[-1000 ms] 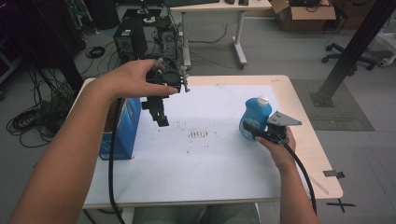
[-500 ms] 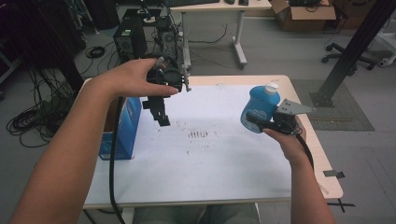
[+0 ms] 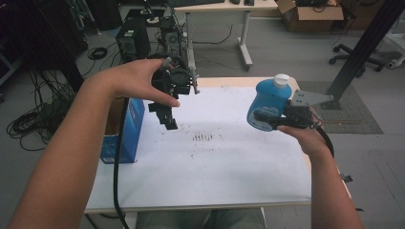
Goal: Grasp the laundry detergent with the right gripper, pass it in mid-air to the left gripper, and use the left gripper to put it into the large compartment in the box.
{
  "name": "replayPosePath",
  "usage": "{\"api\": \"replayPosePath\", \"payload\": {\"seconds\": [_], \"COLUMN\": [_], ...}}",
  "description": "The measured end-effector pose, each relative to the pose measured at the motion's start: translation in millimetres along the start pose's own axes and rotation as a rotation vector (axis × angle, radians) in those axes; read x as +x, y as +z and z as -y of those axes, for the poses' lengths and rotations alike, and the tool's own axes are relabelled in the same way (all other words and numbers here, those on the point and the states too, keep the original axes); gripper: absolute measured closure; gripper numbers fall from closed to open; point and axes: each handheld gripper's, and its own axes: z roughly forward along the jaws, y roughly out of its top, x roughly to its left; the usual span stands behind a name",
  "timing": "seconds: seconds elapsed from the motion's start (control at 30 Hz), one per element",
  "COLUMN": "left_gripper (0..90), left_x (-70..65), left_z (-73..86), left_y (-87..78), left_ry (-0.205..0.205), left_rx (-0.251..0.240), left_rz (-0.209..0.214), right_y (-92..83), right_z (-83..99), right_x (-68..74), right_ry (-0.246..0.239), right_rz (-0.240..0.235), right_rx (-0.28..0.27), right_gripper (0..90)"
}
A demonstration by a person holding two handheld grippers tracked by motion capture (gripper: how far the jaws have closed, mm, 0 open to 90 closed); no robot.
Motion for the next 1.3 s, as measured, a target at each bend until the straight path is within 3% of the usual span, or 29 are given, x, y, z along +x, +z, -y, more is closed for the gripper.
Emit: {"api": "replayPosePath", "payload": {"seconds": [0.27,0.6,1.3], "left_gripper": [4.6,4.6,4.4], "left_x": [-2.6,-3.6,-1.3], "left_z": [-7.1,-12.4,-23.0], "left_y": [-3.6,-6.9,-11.1], "left_ry": [0.005,0.003,-0.001], "left_rx": [0.002,0.003,0.012], "left_rz": [-0.014,-0.021,-0.029], "right_y": [5.4,13.3,38.5], "right_z": [-16.3,-31.6,-36.3], "right_x": [6.6,15.9,31.8], "right_ry": [-0.057,-0.119,-0.153], "right_rz": [-0.107,-0.19,-0.325], "right_rx": [0.037,0.044,0.052], "right_gripper": [45.2,45.2,45.2]}}
